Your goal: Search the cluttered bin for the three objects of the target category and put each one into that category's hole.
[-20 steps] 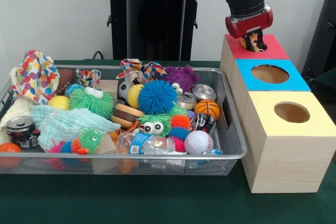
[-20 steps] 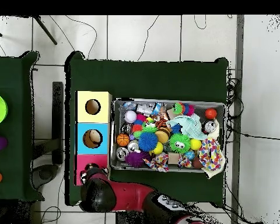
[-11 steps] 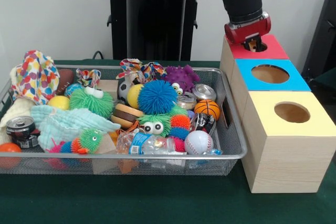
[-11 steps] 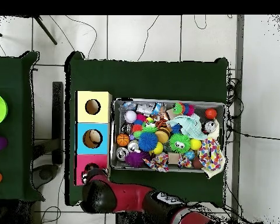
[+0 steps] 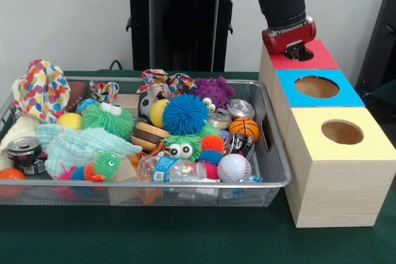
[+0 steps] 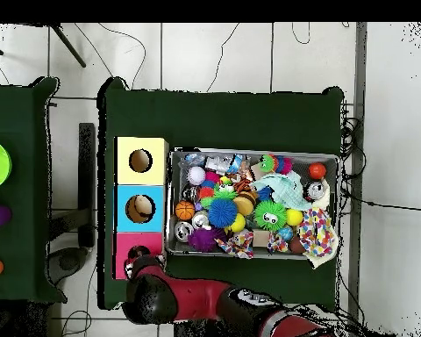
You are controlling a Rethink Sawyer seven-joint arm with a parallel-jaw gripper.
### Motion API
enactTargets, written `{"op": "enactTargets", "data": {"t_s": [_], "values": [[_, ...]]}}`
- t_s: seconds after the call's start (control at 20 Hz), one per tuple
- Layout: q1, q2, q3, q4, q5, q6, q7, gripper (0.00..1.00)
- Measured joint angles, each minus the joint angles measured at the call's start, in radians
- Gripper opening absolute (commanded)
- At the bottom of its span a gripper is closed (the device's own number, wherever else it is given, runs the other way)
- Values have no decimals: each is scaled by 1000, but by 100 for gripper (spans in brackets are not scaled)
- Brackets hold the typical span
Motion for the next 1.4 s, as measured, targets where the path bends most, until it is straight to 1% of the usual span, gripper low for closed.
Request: {"op": "enactTargets", "data": {"t_s": [0.6, 0.65, 1.4], "values": [[-7, 2, 3, 0, -4, 0, 0, 0], [-6, 2, 10, 1, -7, 1, 0, 100], [-8, 4, 15, 1, -7, -1, 0, 100]]}}
